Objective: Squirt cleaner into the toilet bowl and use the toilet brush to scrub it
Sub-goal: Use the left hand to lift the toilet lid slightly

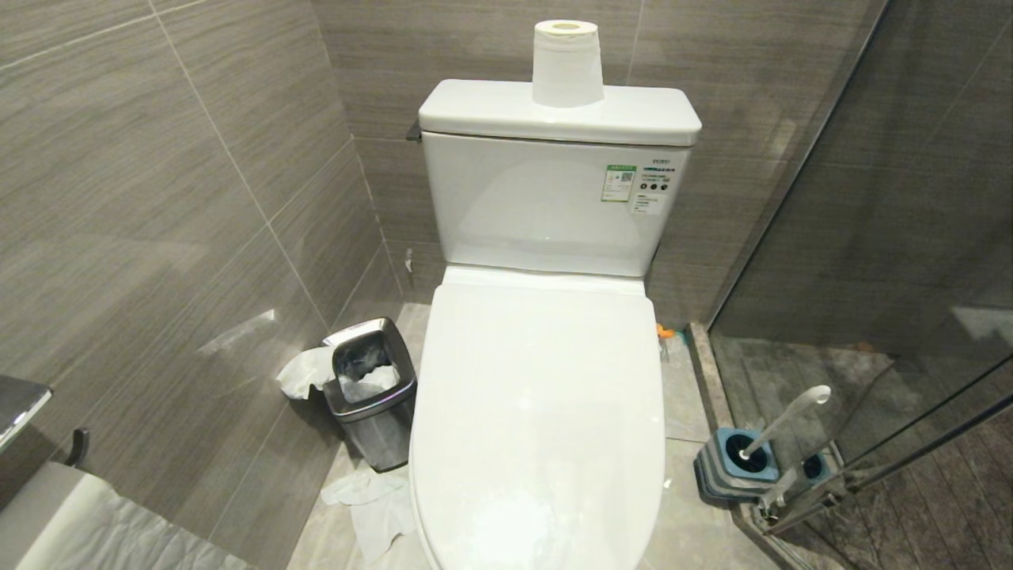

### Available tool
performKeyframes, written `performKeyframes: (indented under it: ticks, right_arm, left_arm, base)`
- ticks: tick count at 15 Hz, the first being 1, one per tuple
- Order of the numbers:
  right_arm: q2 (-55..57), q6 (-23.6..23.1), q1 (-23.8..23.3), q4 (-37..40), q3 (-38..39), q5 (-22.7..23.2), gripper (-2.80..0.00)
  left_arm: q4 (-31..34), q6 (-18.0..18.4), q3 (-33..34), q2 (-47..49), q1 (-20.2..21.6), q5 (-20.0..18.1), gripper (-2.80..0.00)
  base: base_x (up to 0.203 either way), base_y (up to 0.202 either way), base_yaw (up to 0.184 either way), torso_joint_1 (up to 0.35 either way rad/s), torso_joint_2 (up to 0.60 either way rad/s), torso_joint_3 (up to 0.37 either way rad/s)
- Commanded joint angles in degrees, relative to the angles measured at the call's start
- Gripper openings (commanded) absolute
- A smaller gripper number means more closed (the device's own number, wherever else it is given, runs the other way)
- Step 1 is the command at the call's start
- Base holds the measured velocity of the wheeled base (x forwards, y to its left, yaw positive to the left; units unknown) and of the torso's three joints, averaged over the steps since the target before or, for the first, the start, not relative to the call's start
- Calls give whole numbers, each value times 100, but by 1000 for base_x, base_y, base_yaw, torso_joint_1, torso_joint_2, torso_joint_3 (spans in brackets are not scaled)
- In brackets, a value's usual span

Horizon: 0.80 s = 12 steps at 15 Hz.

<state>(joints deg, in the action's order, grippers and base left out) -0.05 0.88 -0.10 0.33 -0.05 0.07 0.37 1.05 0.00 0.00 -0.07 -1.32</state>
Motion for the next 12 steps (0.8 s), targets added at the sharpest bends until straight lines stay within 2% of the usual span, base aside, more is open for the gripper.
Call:
performKeyframes:
  ticks: [1,12]
  right_arm:
    - [5,0,1,2,3,6,-280]
    - [5,0,1,2,5,1,-280]
  left_arm:
    - [7,1,9,0,-1,0,-280]
    - [-1,1,9,3,5,0,-280]
  base:
    - [0,0,0,0,0,0]
    - [0,0,0,0,0,0]
